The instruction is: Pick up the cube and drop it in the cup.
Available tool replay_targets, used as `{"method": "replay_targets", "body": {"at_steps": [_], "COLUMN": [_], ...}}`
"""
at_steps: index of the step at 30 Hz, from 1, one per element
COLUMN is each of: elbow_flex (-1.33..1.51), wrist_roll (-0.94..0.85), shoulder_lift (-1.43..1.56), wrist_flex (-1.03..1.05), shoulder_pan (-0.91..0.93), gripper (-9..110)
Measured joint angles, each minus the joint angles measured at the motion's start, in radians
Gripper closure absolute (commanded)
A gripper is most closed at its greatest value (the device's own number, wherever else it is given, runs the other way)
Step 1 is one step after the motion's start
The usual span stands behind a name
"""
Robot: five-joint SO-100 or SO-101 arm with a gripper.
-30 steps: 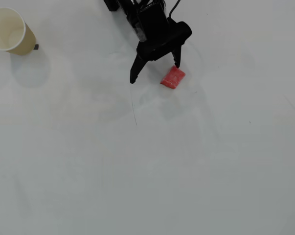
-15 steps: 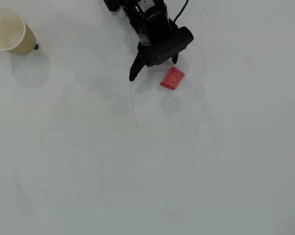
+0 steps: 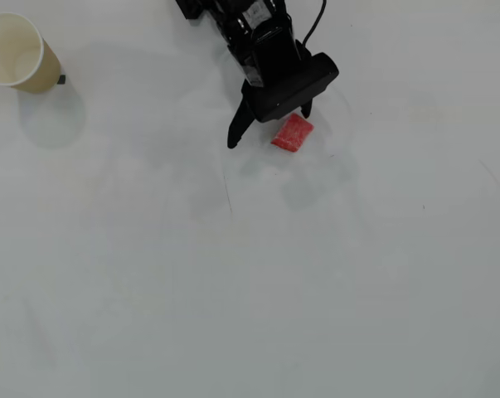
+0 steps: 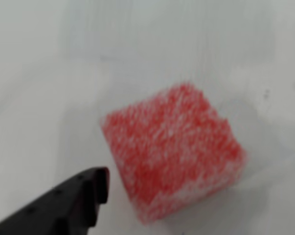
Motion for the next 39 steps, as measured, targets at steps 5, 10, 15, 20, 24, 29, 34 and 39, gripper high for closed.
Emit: {"method": "replay_targets", "body": {"at_steps": [5,10,15,20,24,29,34,39], "elbow_flex": [0.0,0.0,-0.002,-0.044,-0.083,-0.126,-0.153,-0.169], "wrist_roll": [0.0,0.0,0.0,0.0,0.0,0.0,0.0,0.0], "shoulder_lift": [-0.043,-0.101,-0.156,-0.202,-0.252,-0.304,-0.344,-0.37], "wrist_flex": [-0.025,-0.055,-0.089,-0.109,-0.121,-0.13,-0.141,-0.147], "shoulder_pan": [0.0,0.0,0.012,0.021,0.021,0.021,0.021,0.021], "gripper": [46,46,46,46,46,46,46,46]}}
